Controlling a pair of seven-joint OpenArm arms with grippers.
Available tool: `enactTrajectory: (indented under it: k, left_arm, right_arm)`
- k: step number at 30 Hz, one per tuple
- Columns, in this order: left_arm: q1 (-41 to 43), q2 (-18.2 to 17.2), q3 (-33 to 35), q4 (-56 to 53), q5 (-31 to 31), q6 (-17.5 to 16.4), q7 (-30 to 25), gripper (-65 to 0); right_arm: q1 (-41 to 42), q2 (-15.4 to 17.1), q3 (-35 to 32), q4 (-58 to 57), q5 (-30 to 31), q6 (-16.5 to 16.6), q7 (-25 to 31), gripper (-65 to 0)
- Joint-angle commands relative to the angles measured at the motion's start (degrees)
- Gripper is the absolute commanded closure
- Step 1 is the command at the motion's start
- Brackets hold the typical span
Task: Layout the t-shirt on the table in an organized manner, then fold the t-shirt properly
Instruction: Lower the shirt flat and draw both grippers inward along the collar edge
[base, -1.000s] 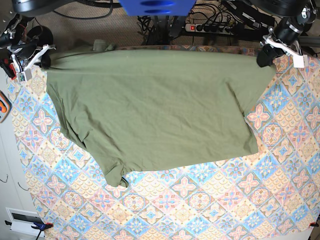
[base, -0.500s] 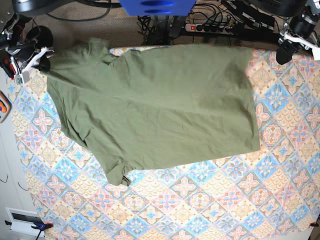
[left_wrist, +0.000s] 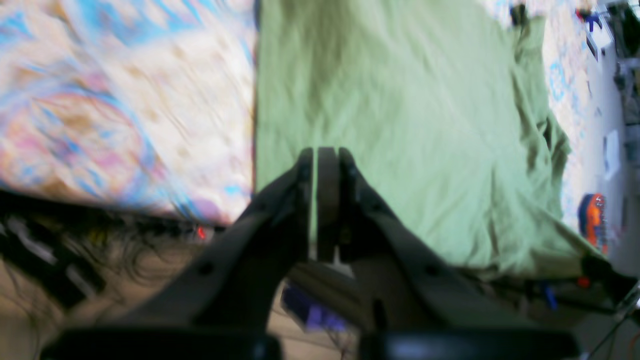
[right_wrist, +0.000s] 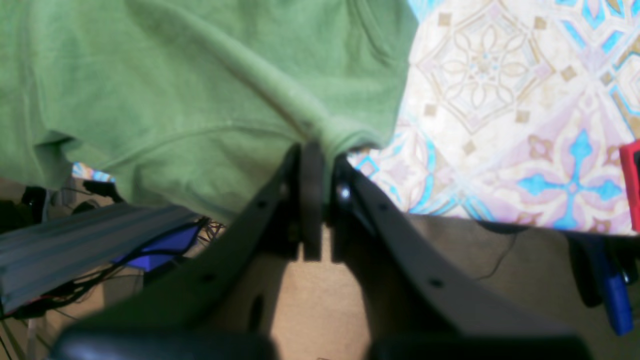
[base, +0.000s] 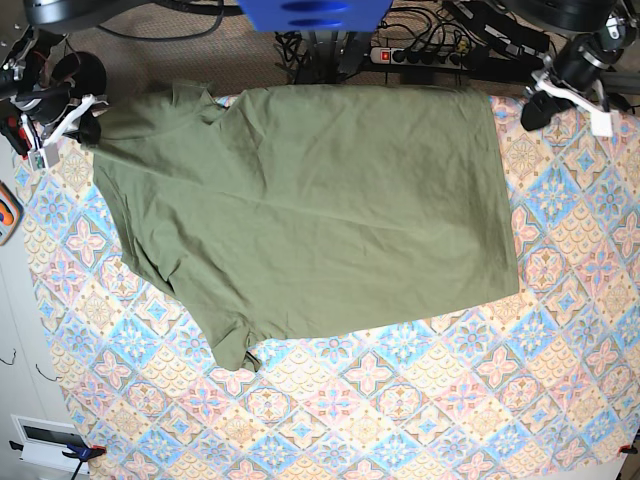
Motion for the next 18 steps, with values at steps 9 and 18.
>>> enactTrajectory:
  k: [9,18]
  left_arm:
    - [0.7,-1.6,3.4,-9.5,4.9,-0.2,2.4,-31.2]
    - [-5.1,-3.4,14.8,-15.9,11.5,-0.3,1.6,-33.2]
  right_arm:
    - [0.0,1.1,0.4,0.9,0.9,0.1,0.9,-0.7]
    - [-0.1,1.1,0.3,1.0,0.9,0.1,0.9,-0.7]
